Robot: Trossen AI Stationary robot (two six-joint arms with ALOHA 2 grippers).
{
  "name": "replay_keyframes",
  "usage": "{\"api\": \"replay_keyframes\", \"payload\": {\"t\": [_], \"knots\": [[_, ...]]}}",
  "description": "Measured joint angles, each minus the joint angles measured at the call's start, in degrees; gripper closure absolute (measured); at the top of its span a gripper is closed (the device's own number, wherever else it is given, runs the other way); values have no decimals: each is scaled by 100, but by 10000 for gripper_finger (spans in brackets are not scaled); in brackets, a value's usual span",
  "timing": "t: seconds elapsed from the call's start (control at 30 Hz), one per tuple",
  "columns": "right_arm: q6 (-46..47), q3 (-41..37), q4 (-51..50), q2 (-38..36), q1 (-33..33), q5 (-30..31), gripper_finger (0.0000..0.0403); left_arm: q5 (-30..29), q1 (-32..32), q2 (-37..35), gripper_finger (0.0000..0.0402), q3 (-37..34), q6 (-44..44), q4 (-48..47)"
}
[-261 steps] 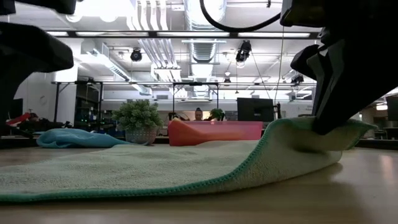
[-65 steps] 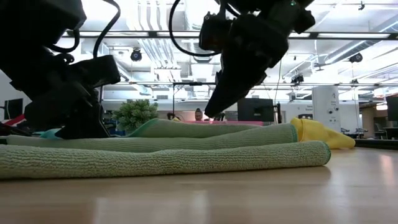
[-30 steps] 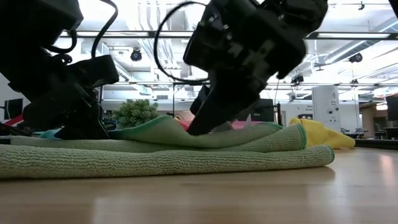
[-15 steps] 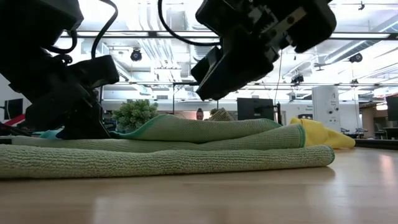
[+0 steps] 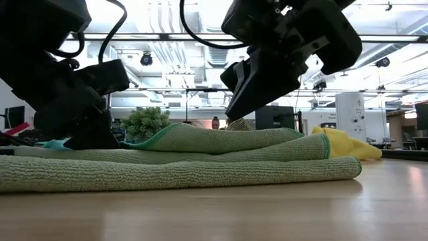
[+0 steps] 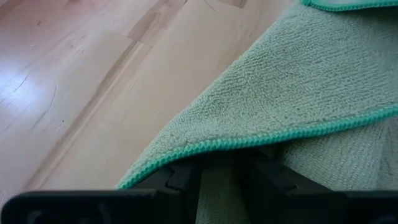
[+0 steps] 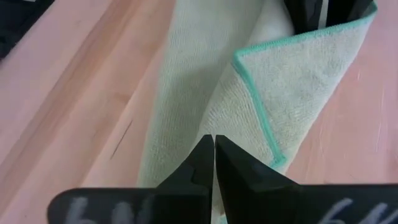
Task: Fold microfiber towels
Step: Fold the green microfiber towel
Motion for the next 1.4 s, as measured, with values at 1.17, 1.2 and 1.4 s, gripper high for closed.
{"api": "replay_keyframes", "payload": {"t": [1.17,1.2,1.4], "knots": [[115,-45,-21,0,27,2,394,-3,0,-7,316,0,-63,30],[115,-45,-59,0,27,12,394,-3,0,-7,316,0,-61,28],[106,-45,-581,-8,16,1467,394,-5,0,-7,316,-2,-63,28]]}}
